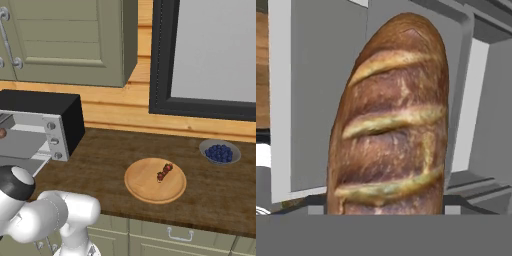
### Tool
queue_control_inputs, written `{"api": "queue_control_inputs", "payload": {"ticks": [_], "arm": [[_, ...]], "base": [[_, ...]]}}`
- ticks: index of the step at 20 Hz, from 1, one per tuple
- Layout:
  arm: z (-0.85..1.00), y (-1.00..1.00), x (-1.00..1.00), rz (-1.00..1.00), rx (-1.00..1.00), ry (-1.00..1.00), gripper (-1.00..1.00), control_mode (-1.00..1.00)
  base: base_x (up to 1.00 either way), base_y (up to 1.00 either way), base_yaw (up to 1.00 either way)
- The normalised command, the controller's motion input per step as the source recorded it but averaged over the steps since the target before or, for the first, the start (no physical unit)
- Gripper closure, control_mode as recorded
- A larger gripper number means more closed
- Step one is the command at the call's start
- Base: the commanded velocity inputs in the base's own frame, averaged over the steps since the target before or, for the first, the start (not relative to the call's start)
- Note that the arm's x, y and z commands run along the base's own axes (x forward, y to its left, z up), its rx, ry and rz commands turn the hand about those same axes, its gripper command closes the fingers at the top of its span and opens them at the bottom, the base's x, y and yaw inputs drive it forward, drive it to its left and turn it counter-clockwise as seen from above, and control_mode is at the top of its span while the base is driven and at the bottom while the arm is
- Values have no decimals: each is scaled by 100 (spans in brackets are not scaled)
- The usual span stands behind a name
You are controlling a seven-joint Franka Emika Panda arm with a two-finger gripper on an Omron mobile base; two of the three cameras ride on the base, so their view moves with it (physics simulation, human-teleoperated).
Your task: Pick up the kebab skewer and baguette bread, and place them inside the toaster oven. Close the toaster oven door and start by setting the timer.
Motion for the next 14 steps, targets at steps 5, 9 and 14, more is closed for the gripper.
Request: {"api": "queue_control_inputs", "payload": {"ticks": [5, 9, 14], "arm": [[-19, 0, 66, 11, 0, -12, 100, -100], [-39, 18, 59, 1, 0, -1, 100, -100], [-42, 23, 48, 0, 0, 0, 100, -100]], "base": [[0, 0, 0], [0, 0, 0], [0, 0, 0]]}}
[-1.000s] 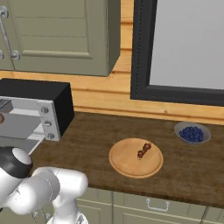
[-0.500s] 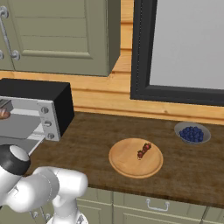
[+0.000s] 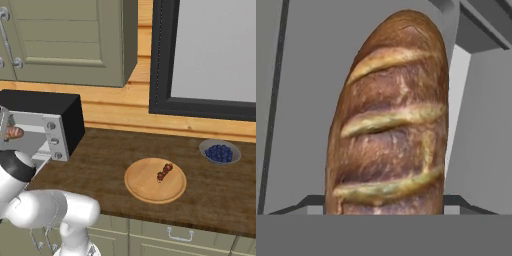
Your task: Pick up the kebab skewer and baguette bread, and place them inside the toaster oven. Close the toaster oven door and start by setting the timer.
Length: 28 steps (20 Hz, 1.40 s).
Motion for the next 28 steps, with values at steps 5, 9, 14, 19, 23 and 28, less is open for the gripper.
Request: {"api": "queue_control_inputs", "payload": {"ticks": [5, 9, 14, 19, 23, 28], "arm": [[-8, 17, 48, 0, 0, 0, 100, -100], [0, 23, 38, 0, 0, 0, 100, -100], [-7, 19, 28, 0, 0, 0, 100, -100], [-19, 11, 25, 0, 0, 1, 100, -100], [-8, 4, 40, 0, 0, 2, 100, -100], [0, 1, 22, 0, 0, 1, -100, -100]], "base": [[0, 0, 0], [0, 0, 0], [0, 0, 0], [0, 0, 0], [0, 0, 0], [0, 0, 0]]}}
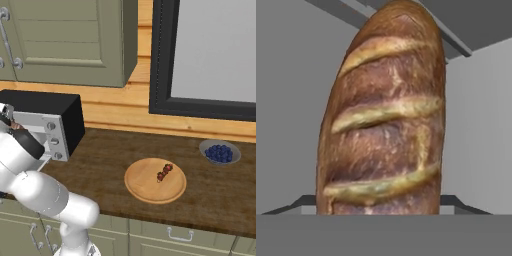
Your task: Pick up the kebab skewer and baguette bread, and place them inside the toaster oven. Close the toaster oven door and start by setting the timer.
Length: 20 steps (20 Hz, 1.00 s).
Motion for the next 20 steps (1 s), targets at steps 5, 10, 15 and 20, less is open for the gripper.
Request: {"api": "queue_control_inputs", "payload": {"ticks": [5, 10, 15, 20], "arm": [[0, 0, 5, 0, 0, 1, -100, -100], [0, 0, 18, 0, 0, 4, -100, -100], [8, -20, -55, -1, 0, 11, -100, -100], [15, -87, -88, -18, 6, 22, -100, -100]], "base": [[0, 0, 0], [0, 0, 0], [0, 0, 0], [0, 0, 0]]}}
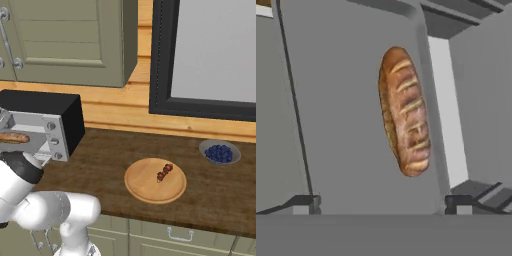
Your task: Pick up the kebab skewer and baguette bread, and place them inside the toaster oven. Close the toaster oven door and start by setting the timer.
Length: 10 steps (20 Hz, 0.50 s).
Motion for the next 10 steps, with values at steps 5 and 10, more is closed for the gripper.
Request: {"api": "queue_control_inputs", "payload": {"ticks": [5, 10], "arm": [[41, -100, -6, -35, 13, 25, -100, -100], [30, -100, 7, -49, 7, 25, -100, -100]], "base": [[0, 0, 0], [0, 0, 0]]}}
